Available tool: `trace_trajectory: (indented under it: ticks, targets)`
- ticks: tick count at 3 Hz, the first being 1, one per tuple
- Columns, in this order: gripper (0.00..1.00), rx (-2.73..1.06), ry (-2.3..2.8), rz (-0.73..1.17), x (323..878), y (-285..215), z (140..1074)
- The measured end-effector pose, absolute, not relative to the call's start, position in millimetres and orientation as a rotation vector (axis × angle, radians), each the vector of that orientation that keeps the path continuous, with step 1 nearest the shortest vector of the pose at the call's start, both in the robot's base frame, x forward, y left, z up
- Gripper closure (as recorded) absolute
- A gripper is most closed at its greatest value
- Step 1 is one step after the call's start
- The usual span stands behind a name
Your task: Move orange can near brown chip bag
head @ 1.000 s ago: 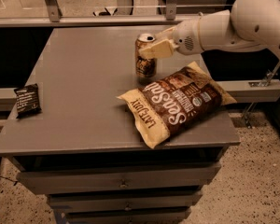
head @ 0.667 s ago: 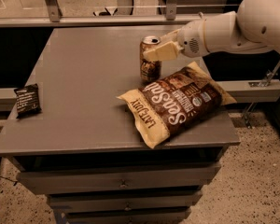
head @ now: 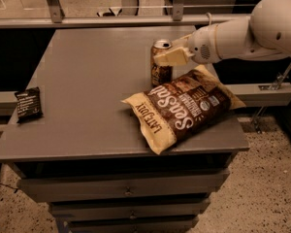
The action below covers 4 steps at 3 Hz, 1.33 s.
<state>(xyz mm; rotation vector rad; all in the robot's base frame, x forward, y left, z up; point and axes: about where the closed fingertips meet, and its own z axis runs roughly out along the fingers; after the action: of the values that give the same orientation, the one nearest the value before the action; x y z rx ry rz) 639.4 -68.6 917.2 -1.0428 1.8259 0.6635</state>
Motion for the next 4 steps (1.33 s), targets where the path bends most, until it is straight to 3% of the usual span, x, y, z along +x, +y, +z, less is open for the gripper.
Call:
trace_trajectory:
  ticks: [1,2,4]
  targets:
    - [0.06,-1.039,1.831,0.662,636.0,-71.2,915.8]
    - [0.0,-1.038,1.835,0.659,633.6,-73.5,915.4]
    - [0.0,-1.011,1.808,0.615,623.0,-103.0,912.5]
